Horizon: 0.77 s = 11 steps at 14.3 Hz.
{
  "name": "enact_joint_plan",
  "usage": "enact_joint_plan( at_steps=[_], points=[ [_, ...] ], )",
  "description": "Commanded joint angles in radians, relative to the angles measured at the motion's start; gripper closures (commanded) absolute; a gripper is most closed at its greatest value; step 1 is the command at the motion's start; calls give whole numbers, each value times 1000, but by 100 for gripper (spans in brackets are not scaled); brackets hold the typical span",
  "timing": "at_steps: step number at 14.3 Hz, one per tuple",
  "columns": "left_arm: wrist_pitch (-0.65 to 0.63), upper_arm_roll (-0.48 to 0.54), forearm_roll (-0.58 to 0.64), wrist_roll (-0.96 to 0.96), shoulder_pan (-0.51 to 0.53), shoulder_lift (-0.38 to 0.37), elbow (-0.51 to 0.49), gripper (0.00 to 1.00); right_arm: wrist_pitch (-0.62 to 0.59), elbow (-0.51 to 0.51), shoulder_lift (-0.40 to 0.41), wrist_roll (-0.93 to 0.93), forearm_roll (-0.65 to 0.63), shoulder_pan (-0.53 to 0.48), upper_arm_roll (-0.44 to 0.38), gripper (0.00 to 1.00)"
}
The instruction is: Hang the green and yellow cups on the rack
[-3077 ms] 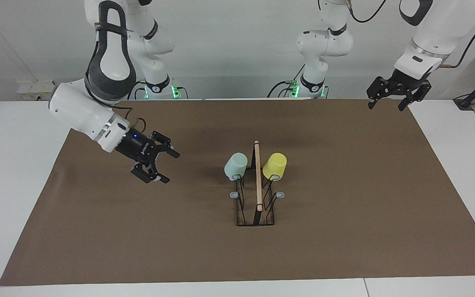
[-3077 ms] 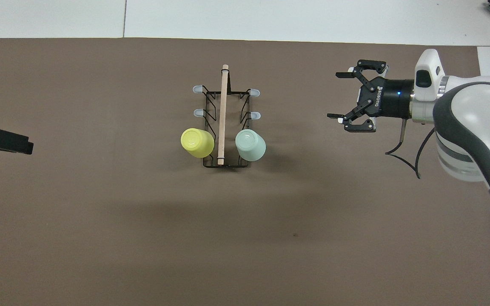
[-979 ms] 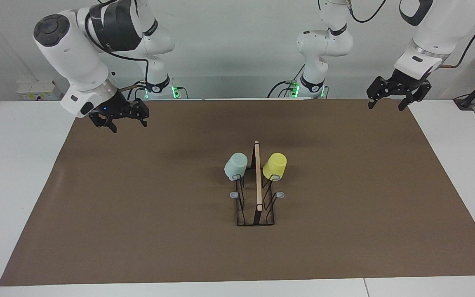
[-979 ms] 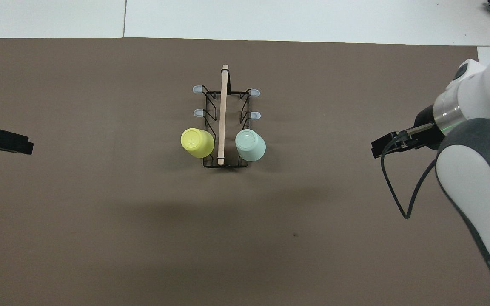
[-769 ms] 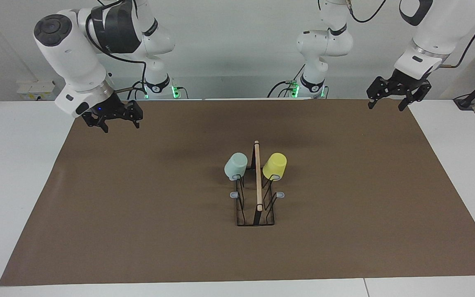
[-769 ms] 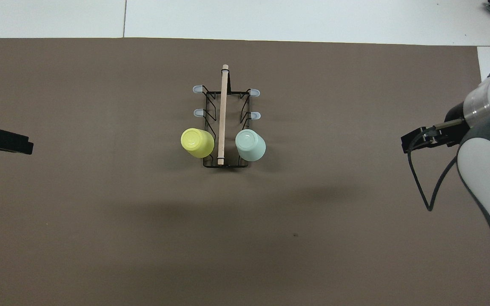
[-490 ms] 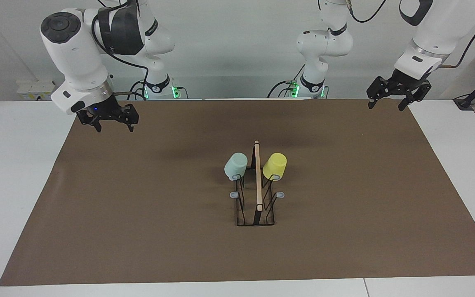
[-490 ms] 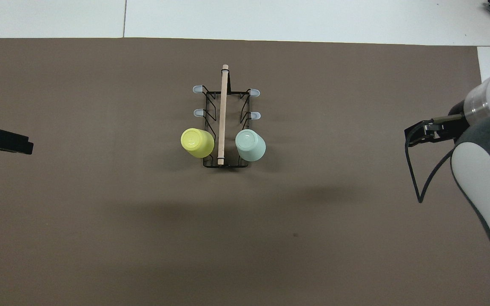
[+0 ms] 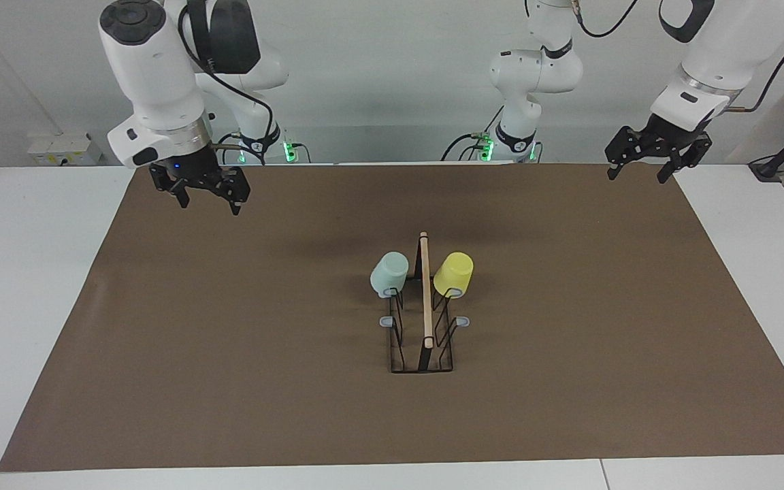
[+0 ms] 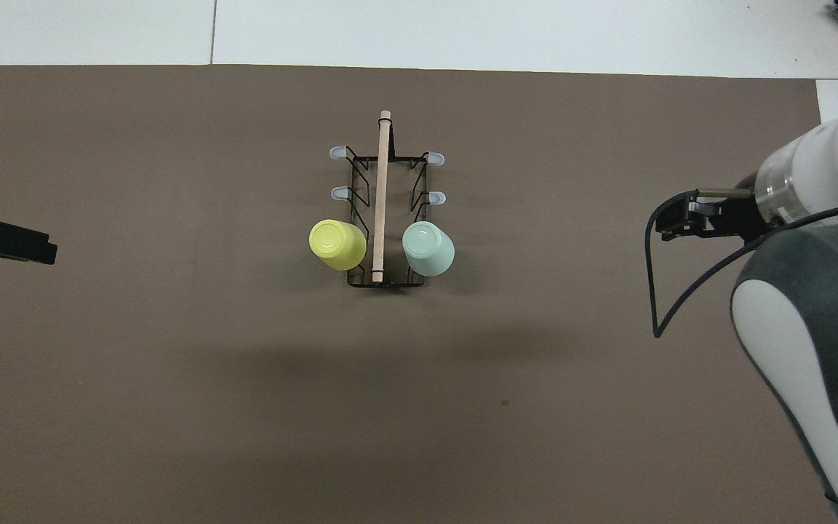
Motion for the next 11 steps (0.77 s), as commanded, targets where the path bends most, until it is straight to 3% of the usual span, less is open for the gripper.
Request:
enact_joint_plan(
  at_steps=[1,5,9,11],
  points=[
    [-6,11,17,-16,-19,-13,-14,0,20,-8,-10,16,1,-53,35,0],
    [-6,11,17,-16,-19,-13,-14,0,5,-8,-25,13,12,-116,93,0],
    [-6,11,17,-16,-19,-13,-14,0,2,-6,-26,15,16,-106,103,0],
    [-6,11,17,-16,-19,-13,-12,0,2,-6,-30,24,94,-110,103,0]
  ],
)
